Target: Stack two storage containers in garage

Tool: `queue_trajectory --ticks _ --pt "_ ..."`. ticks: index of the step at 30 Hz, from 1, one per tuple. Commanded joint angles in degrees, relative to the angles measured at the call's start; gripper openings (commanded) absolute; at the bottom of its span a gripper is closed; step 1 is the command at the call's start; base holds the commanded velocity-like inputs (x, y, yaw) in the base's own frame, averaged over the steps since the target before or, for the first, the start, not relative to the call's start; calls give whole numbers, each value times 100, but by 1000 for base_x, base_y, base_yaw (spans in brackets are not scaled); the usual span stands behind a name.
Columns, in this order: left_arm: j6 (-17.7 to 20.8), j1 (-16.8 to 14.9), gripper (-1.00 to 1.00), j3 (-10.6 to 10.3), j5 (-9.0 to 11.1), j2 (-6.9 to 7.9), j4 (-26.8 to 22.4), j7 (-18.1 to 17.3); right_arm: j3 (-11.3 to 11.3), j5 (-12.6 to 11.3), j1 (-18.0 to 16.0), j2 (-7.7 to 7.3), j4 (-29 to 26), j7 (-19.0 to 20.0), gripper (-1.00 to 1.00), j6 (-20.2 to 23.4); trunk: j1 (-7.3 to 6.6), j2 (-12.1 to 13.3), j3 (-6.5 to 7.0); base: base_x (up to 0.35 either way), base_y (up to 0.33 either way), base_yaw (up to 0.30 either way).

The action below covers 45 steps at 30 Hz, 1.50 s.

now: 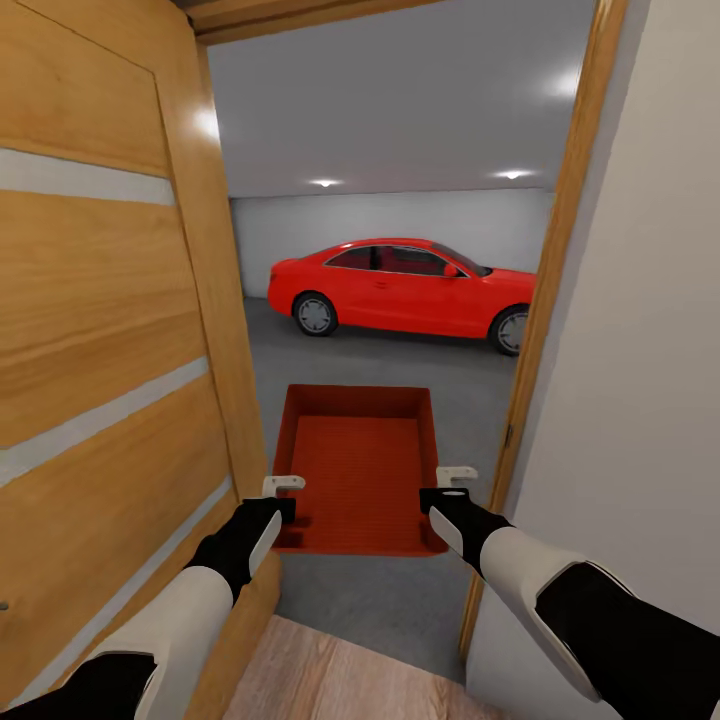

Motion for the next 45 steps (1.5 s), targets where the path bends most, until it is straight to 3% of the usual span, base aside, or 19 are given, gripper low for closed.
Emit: queue_trajectory --ticks 1,11,25,45 --pt "13 1 -100 -15 169 2 12 13 254 131 -3 -13 -23 -37 -100 -9 4 -5 -2 148 281 -1" --pt "4 1 -100 -15 169 2 12 13 254 134 -3 -13 -20 -37 -100 -9 4 -5 -2 98 166 -9" --pt "4 1 -100 -15 169 2 12 13 254 130 0 -13 -21 -37 -100 -9 4 -5 -2 1 2 -213" --pt "4 1 -100 -15 169 2 12 13 253 129 1 -13 -20 -37 -100 -9 4 -5 -2 84 124 -61"
